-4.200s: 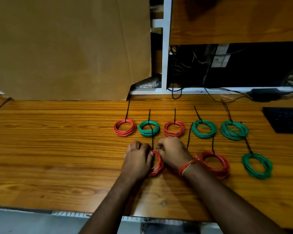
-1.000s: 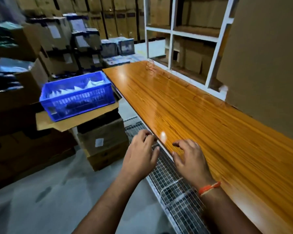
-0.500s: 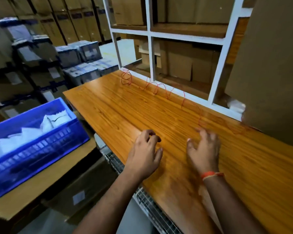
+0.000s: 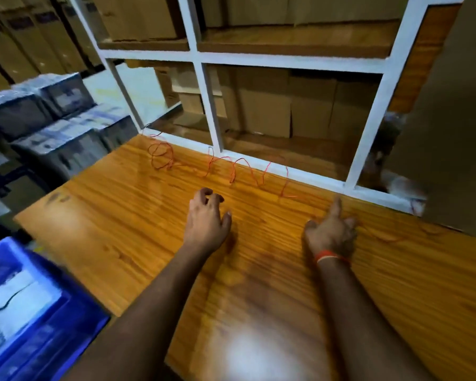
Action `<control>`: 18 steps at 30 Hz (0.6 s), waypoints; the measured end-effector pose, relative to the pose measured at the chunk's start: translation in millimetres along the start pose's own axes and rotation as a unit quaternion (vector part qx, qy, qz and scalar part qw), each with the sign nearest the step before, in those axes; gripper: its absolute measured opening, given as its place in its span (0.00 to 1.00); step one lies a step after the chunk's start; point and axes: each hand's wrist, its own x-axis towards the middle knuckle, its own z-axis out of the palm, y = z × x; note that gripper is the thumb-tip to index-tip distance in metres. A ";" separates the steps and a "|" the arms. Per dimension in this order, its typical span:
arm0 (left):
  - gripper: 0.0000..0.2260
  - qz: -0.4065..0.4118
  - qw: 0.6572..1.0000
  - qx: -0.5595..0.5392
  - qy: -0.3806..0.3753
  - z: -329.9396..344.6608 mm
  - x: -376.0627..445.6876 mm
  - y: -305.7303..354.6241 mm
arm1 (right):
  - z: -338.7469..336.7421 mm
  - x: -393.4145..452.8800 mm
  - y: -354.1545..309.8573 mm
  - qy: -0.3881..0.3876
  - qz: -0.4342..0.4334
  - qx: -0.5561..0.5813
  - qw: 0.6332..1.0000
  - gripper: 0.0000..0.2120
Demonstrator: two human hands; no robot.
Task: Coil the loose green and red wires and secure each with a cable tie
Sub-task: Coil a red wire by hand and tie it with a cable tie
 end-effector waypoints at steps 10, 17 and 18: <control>0.24 0.015 0.998 -0.038 -0.056 6.2 123.4 -93.0 | 77.2 -17.3 -113.1 -0.104 -0.109 -0.128 0.980 0.38; 0.34 -0.088 0.995 -0.016 -0.037 0.9 175.1 -151.6 | 128.8 -24.1 -158.7 -0.101 -0.154 -0.114 0.976 0.38; 0.36 -0.104 0.993 -0.014 -0.059 2.4 183.6 -159.3 | 131.5 -24.3 -161.9 -0.104 -0.160 -0.112 0.975 0.37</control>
